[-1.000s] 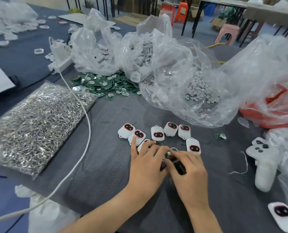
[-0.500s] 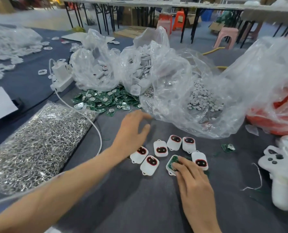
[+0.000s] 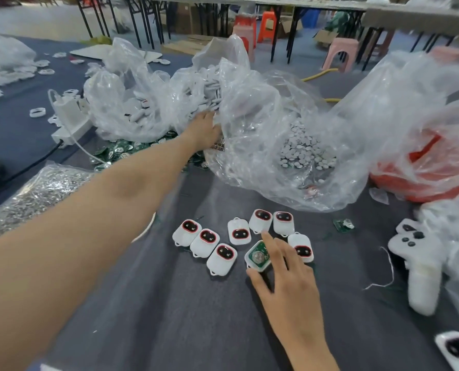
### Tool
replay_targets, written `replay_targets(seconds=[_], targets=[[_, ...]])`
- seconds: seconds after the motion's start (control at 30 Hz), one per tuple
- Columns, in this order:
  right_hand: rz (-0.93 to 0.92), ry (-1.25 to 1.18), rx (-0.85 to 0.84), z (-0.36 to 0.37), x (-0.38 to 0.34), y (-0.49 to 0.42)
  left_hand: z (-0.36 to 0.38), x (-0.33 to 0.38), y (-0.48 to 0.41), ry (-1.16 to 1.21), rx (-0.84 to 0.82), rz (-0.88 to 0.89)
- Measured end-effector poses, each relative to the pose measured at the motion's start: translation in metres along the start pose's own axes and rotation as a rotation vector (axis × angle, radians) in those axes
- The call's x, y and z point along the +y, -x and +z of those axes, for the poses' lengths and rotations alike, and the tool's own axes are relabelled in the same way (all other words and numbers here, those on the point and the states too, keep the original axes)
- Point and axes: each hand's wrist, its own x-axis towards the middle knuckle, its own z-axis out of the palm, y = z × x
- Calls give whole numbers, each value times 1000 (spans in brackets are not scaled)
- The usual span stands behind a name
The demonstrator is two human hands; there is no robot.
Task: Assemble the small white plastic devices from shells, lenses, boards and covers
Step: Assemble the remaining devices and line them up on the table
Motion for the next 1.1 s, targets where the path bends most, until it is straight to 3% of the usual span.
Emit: replay_targets(seconds=[0.1,0.4,0.63,0.87,1.1], targets=[[14,-12,-24,-1,-1,1,-3,-3,-8,-23,-11,-62],[9,34,22,0,-2,-1,-8,-12,-17,-157,49,38],[9,60,37,2,0,0,-21,-12,-17,1,139,-4],[9,64,45,4,1,-1,-29,-15,4,105,-109,-209],[-3,78,63,7,4,0,-22,-21,-2,-162,204,-116]])
